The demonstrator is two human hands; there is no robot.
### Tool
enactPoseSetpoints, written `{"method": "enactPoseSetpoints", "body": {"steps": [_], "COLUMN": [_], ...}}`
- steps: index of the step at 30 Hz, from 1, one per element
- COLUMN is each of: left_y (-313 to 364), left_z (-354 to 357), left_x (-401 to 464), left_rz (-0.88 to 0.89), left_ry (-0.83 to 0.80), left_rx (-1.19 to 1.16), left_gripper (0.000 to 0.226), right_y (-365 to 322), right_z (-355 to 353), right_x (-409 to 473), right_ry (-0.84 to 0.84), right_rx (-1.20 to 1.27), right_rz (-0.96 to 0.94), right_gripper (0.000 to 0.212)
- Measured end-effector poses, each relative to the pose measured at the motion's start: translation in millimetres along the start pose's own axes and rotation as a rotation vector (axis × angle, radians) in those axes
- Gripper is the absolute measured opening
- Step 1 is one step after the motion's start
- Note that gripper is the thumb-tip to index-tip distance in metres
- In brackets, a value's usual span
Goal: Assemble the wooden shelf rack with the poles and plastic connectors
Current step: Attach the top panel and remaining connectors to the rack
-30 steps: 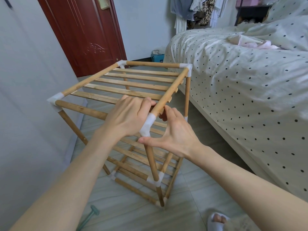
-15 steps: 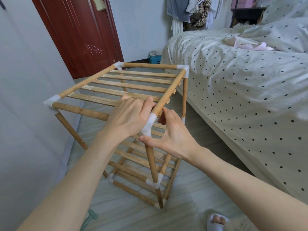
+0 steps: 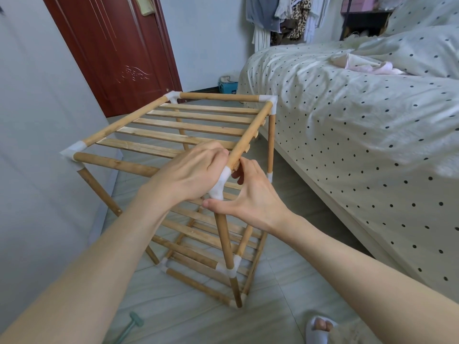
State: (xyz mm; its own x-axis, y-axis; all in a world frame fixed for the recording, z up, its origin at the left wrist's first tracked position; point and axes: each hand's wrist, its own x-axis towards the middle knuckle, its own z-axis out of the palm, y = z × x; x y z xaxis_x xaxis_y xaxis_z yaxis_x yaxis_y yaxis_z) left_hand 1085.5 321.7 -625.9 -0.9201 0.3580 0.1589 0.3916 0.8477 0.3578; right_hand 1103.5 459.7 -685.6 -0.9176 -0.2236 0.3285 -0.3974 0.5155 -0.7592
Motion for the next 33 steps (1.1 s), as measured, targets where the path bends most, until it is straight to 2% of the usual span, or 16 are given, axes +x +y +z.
{"method": "enactPoseSetpoints", "body": {"steps": [5,13,22,27,31,33], "left_y": [-4,-3,-4,3,-2,-10], "left_z": [1,2,4,8,3,-3], "left_x": [0,0,3,17,24,23], "left_rz": [0.015,0.022,0.018,0.016,-0.021,-0.030], "left_ry": [0.048,0.134,0.186,0.146,0.056,0.003], "left_rx": [0.034,0.083,0.103,0.073,-0.081,-0.031], "left_gripper": [0.047,0.061,0.058,0.039,0.047,0.049], "right_y": [1,3,6,14,20,23], "right_z": [0,2,8,-8,-22,-30], "right_x": [2,2,4,13,19,20], "right_ry": [0.007,0.046,0.070,0.012,-0.043,-0.077], "right_rx": [0.002,0.002,0.040,-0.023,-0.010,0.025], "right_rz": [-0.020,-0.057,-0.094,-0.065,-0.052,-0.036], "right_gripper": [0.081,0.068,0.064,0.065,0.064,0.064]}}
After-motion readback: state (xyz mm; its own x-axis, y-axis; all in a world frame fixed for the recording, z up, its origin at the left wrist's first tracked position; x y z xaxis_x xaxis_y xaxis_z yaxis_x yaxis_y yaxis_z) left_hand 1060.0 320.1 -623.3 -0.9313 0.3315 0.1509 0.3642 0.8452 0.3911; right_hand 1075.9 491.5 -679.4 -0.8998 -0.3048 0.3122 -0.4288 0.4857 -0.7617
